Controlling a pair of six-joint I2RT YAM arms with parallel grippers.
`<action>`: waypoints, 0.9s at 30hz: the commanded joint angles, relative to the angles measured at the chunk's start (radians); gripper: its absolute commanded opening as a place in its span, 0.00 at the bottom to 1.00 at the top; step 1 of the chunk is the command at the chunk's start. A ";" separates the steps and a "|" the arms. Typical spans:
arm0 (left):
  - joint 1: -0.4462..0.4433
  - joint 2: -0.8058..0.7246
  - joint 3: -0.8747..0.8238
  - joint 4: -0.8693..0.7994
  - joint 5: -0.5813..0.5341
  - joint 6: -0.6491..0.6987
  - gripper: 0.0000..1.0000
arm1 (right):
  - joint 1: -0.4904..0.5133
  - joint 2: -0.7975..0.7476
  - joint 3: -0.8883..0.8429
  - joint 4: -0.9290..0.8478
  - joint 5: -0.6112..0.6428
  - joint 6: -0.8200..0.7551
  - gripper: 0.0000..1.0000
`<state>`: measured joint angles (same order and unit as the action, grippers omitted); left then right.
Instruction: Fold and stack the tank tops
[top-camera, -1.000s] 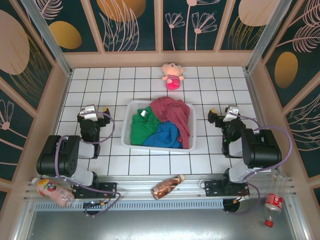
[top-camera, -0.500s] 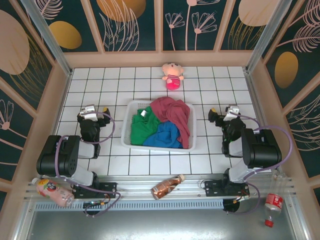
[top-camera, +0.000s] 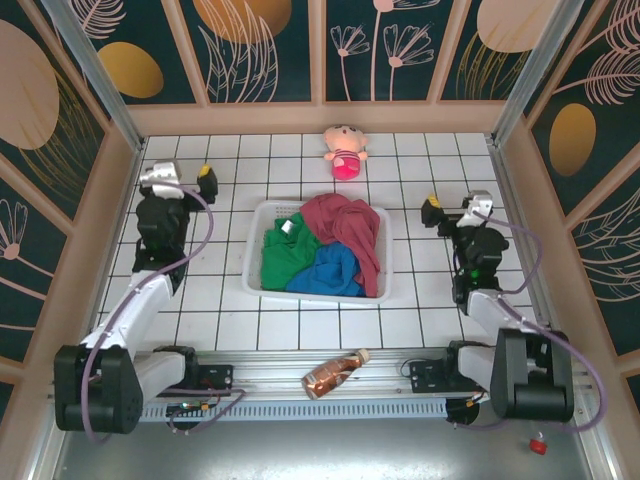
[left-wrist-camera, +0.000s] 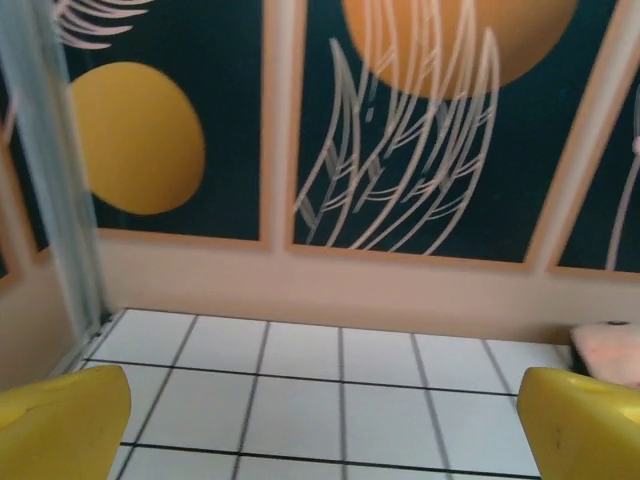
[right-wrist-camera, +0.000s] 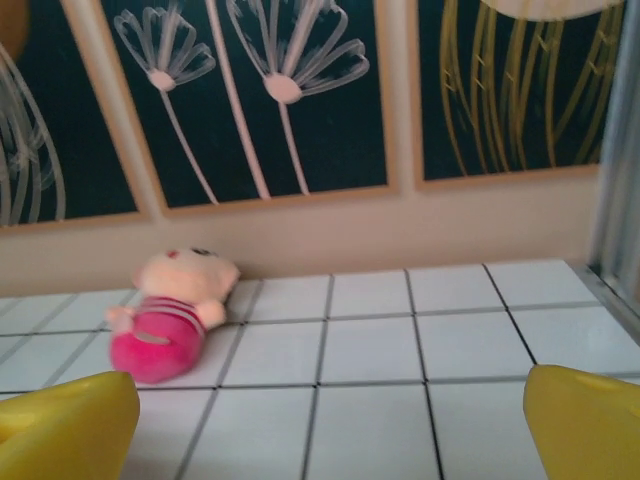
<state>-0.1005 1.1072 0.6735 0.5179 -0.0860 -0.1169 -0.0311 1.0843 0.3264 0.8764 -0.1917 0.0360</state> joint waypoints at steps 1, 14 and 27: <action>-0.095 0.011 0.109 -0.345 -0.001 -0.069 0.99 | 0.033 -0.063 0.090 -0.324 -0.087 0.028 0.99; -0.515 0.232 0.389 -0.598 -0.041 -0.266 0.99 | 0.184 -0.030 0.428 -1.147 -0.099 0.075 0.99; -0.701 0.673 0.677 -0.669 0.067 -0.375 0.97 | 0.309 0.015 0.445 -1.326 -0.095 0.190 0.96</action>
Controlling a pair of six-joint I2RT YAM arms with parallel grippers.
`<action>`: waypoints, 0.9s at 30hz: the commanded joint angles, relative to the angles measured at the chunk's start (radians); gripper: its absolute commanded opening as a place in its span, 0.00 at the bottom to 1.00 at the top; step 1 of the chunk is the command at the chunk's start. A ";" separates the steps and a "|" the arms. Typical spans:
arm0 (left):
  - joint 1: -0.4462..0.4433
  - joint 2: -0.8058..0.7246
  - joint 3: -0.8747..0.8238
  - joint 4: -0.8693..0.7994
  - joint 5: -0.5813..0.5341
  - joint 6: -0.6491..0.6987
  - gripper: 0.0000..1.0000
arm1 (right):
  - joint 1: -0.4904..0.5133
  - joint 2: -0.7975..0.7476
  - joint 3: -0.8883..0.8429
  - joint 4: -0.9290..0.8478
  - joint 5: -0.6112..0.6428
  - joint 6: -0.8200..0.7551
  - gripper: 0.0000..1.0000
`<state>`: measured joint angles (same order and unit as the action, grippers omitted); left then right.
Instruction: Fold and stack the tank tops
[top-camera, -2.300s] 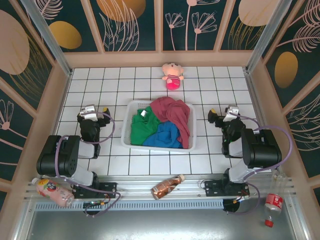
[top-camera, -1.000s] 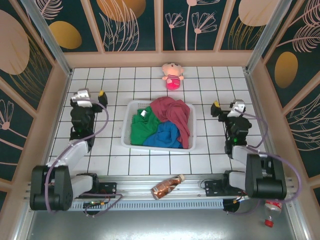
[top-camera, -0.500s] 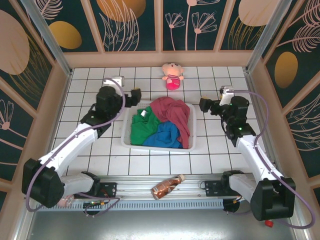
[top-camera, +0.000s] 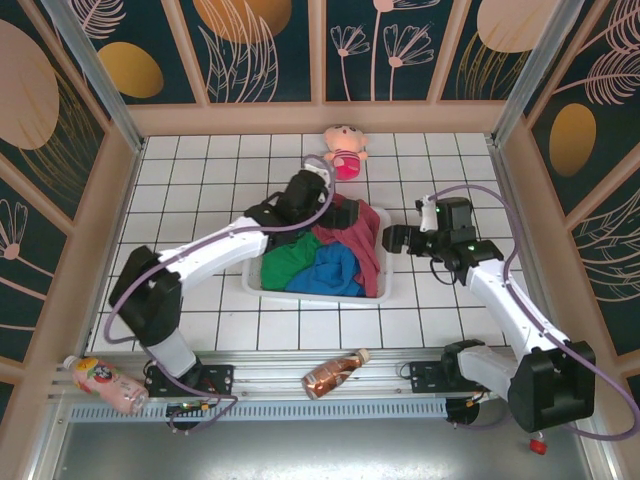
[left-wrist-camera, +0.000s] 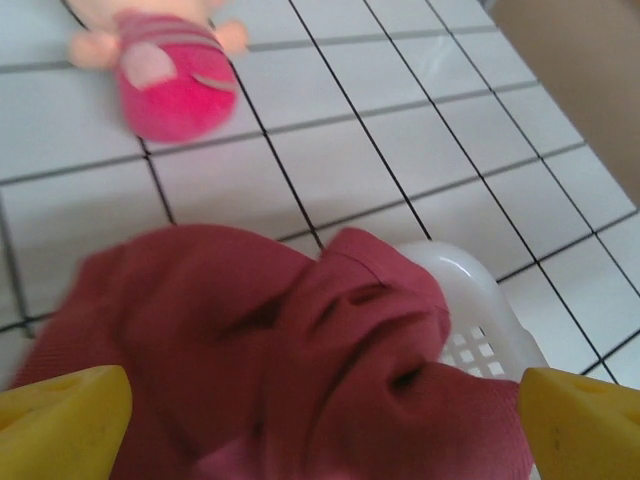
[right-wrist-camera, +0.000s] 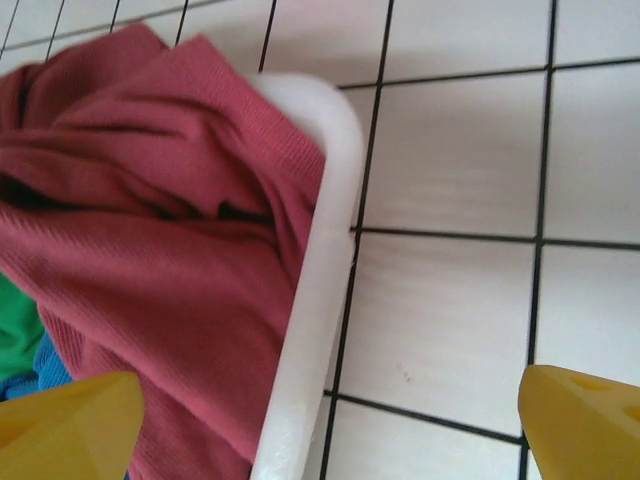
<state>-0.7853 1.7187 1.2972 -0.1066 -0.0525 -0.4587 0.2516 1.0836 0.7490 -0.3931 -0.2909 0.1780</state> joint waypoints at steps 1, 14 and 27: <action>-0.018 0.095 0.073 -0.060 0.031 -0.034 0.95 | 0.037 0.019 0.019 -0.052 0.006 0.056 0.95; -0.020 0.208 0.161 -0.122 0.059 0.021 0.00 | 0.087 0.107 -0.037 0.076 0.002 0.190 0.75; -0.019 -0.126 0.325 -0.287 -0.023 0.022 0.00 | 0.105 0.184 -0.008 0.092 0.096 0.258 0.22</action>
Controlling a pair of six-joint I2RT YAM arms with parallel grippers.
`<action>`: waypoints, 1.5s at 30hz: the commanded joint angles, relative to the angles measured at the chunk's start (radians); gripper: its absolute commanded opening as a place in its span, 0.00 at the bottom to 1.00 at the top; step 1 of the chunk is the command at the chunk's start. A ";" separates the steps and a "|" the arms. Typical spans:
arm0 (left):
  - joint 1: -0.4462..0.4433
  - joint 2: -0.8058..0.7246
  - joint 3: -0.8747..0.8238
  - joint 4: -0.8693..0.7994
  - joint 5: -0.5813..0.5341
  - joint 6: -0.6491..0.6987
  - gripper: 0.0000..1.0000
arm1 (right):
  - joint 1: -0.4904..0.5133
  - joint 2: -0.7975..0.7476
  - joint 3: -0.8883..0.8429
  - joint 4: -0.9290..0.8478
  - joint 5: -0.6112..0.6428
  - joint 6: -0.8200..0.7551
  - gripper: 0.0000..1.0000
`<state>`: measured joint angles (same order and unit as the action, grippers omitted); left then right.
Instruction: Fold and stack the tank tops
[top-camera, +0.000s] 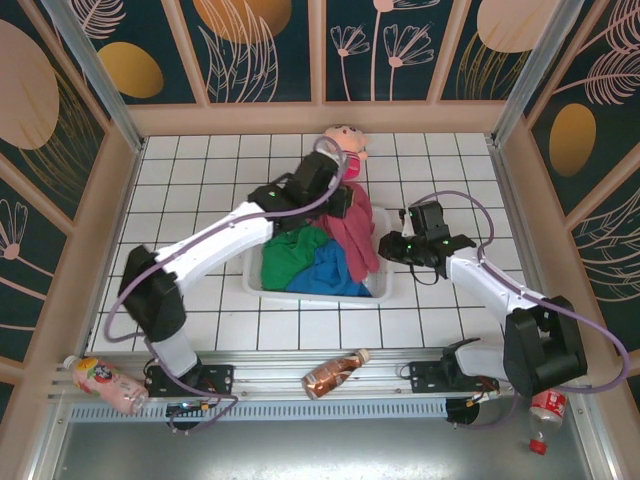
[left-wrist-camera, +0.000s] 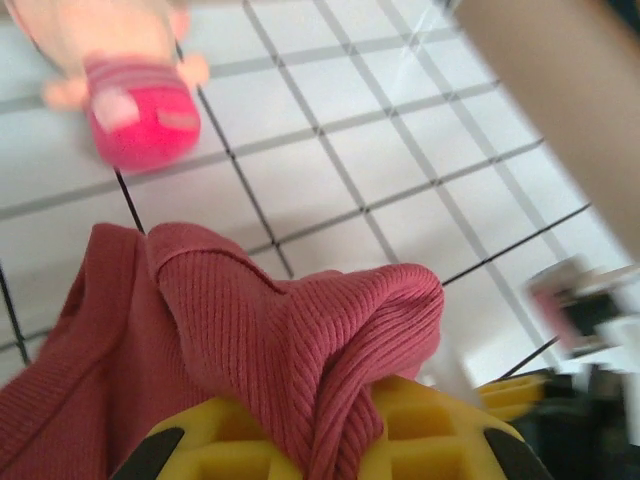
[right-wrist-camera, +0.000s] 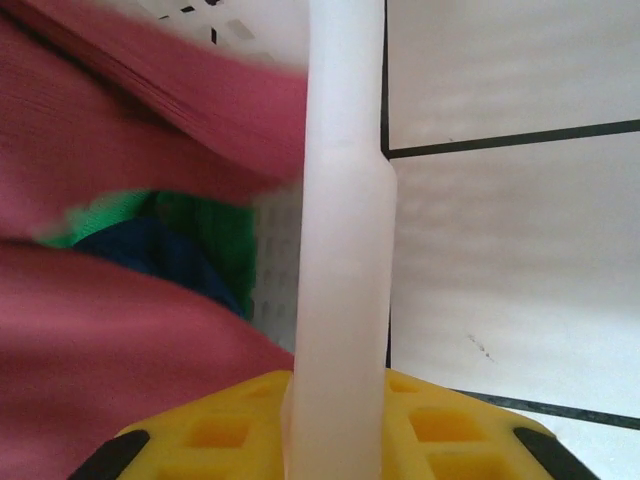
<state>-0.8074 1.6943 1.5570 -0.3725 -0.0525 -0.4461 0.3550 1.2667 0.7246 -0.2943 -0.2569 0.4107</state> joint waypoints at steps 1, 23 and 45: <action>0.004 -0.121 0.090 -0.032 -0.017 0.004 0.00 | 0.002 -0.002 0.022 -0.022 0.078 0.036 0.18; 0.032 -0.198 0.500 -0.300 -0.190 0.105 0.00 | -0.307 -0.334 0.016 -0.440 0.183 0.120 0.06; 0.151 -0.304 -0.119 0.018 0.201 -0.156 0.00 | -0.671 -0.223 0.010 -0.087 0.211 0.657 0.07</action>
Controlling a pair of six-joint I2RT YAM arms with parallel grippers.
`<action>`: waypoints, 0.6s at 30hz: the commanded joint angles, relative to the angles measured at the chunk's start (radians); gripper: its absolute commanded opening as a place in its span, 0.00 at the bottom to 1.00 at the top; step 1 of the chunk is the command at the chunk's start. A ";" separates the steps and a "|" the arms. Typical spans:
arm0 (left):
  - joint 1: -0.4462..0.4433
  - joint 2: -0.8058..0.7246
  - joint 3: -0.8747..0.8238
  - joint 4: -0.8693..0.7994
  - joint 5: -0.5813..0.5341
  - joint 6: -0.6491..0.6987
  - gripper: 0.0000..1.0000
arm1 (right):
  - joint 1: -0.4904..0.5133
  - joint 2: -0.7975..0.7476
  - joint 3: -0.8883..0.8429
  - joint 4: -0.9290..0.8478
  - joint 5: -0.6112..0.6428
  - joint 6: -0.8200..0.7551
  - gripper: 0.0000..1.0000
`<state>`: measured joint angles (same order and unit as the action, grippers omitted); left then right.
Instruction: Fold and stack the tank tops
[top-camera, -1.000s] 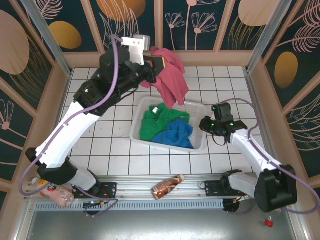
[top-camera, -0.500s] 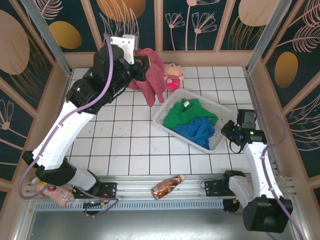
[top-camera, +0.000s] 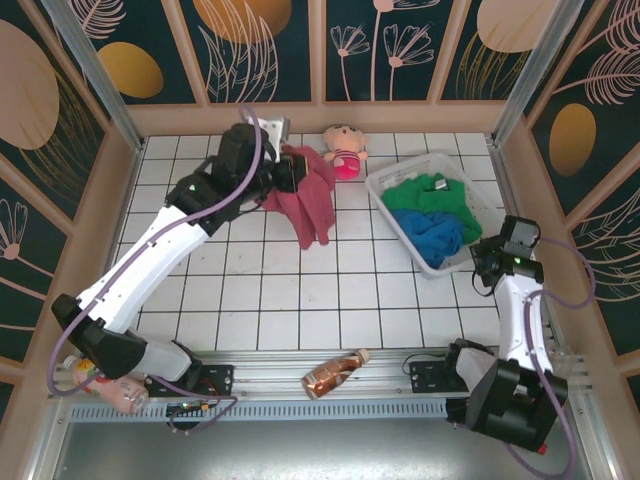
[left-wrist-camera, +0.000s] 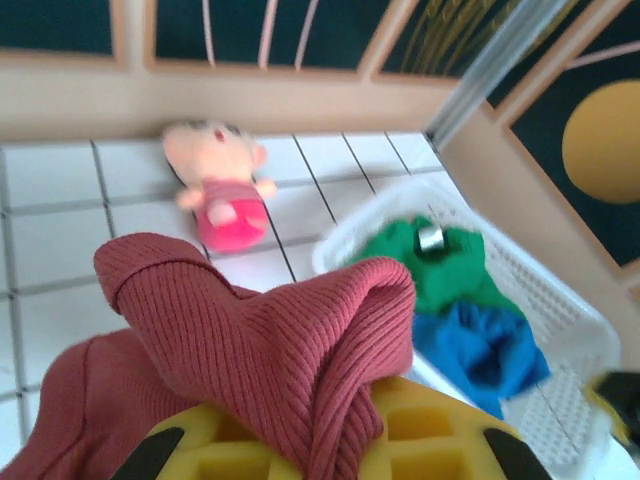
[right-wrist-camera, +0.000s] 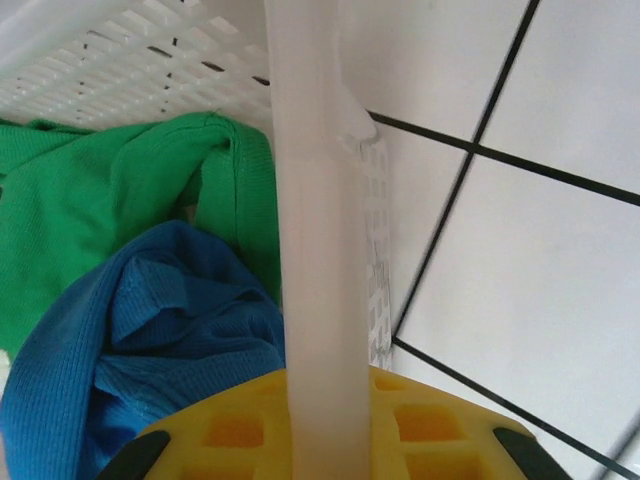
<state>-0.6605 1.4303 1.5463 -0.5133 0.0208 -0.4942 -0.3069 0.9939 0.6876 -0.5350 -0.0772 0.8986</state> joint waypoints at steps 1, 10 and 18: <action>0.004 -0.044 -0.156 0.201 0.153 -0.132 0.00 | -0.008 0.075 0.059 0.178 0.043 0.189 0.06; 0.003 0.023 -0.335 0.320 0.240 -0.164 0.00 | -0.019 0.341 0.242 0.304 0.143 0.204 0.08; 0.003 0.133 -0.356 0.388 0.326 -0.181 0.00 | -0.011 0.554 0.321 0.443 0.075 0.220 0.10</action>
<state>-0.6601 1.5219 1.1992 -0.2127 0.2840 -0.6502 -0.3252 1.4986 0.9390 -0.1928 0.0093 1.0988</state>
